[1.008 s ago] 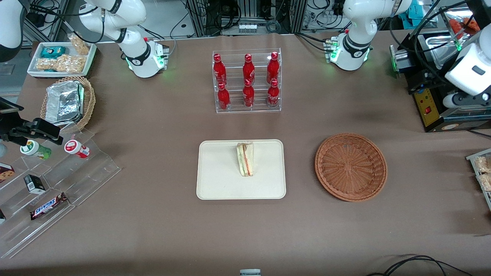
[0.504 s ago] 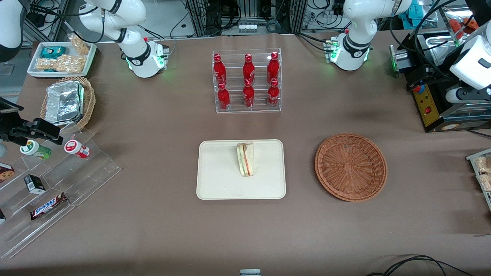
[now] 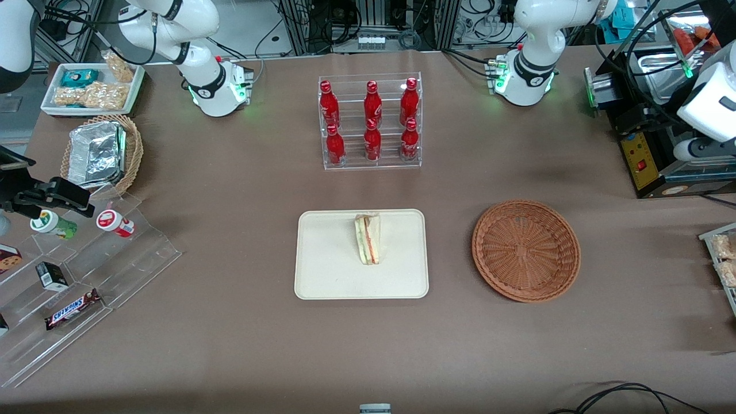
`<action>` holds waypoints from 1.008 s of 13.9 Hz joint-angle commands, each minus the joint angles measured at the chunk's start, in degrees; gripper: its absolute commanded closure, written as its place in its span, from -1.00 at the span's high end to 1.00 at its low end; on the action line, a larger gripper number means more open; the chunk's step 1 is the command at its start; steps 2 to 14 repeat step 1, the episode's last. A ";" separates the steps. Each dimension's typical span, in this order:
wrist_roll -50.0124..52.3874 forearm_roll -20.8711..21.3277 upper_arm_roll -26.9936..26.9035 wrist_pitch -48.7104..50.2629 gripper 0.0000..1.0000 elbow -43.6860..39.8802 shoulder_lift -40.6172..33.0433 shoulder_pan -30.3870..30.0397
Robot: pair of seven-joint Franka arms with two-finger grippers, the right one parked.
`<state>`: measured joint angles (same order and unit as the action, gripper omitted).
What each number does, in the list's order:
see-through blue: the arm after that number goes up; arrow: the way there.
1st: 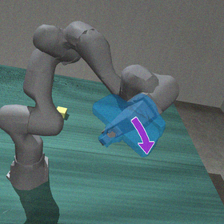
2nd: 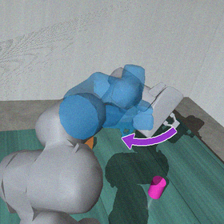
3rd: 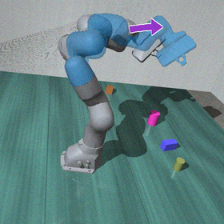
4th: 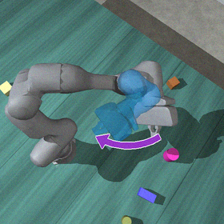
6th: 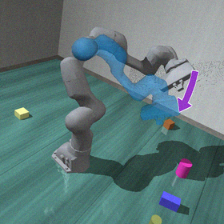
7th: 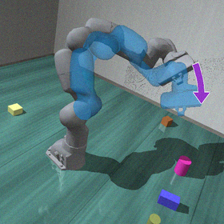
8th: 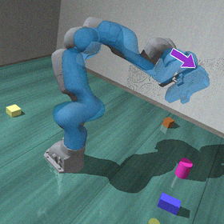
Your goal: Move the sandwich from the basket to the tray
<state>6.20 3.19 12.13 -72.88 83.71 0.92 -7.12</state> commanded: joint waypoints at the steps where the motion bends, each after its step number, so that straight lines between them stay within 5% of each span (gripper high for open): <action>1: 0.56 0.94 0.26 0.98 1.00 -1.53 0.66 0.53; 14: 0.56 0.94 0.26 0.98 1.00 -1.53 0.66 0.53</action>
